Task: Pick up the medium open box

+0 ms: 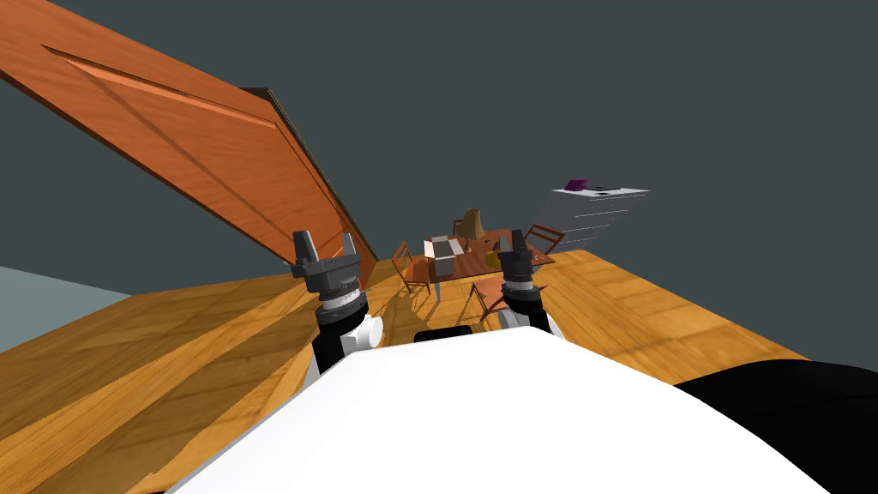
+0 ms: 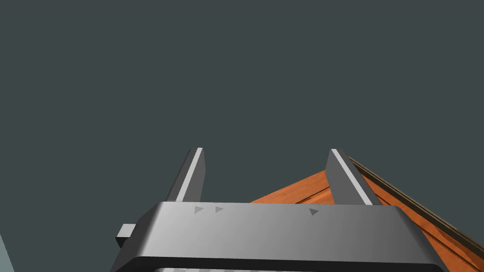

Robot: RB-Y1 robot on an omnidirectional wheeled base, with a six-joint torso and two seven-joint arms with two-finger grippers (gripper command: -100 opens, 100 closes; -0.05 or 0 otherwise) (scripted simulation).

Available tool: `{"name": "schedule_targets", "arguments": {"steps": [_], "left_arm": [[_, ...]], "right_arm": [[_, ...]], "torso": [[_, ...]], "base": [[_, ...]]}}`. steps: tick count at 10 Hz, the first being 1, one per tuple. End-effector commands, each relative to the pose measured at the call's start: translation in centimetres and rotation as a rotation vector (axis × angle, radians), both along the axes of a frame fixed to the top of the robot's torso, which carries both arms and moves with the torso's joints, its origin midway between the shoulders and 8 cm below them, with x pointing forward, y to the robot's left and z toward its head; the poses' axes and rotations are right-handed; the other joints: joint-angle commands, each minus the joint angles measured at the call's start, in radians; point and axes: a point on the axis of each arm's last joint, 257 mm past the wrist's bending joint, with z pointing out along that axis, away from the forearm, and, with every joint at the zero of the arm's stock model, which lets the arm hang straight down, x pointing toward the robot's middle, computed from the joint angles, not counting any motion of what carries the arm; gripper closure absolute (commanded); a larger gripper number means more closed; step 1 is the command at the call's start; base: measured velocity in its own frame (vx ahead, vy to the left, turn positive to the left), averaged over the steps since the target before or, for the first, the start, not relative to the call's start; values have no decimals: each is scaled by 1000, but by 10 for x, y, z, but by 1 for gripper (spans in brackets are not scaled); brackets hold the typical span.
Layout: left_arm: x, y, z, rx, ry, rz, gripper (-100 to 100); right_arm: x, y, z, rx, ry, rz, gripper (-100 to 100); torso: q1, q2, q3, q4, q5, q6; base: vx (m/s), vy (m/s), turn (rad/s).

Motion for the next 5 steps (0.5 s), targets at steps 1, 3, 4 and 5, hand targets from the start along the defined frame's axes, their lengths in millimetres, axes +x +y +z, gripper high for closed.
{"name": "schedule_targets", "arguments": {"steps": [1, 3, 4, 5], "left_arm": [[0, 0, 0, 0, 0, 0, 0], [0, 0, 0, 0, 0, 0, 0], [0, 0, 0, 0, 0, 0, 0], [0, 0, 0, 0, 0, 0, 0]], "right_arm": [[8, 7, -15, -67, 50, 6, -100], [19, 12, -37, -149, 116, 4, -100], [25, 15, -52, -198, 157, -1, -100], [31, 16, -68, -252, 201, -7, -100]], "torso": [[0, 0, 0, 0, 0, 0], [3, 1, 1, 0, 1, 0], [5, 1, 1, 0, 1, 0], [6, 1, 1, 0, 1, 0]], "base": [[-13, 30, 27], [-19, 72, 26], [-16, 92, 27], [-6, 95, 33]]}}
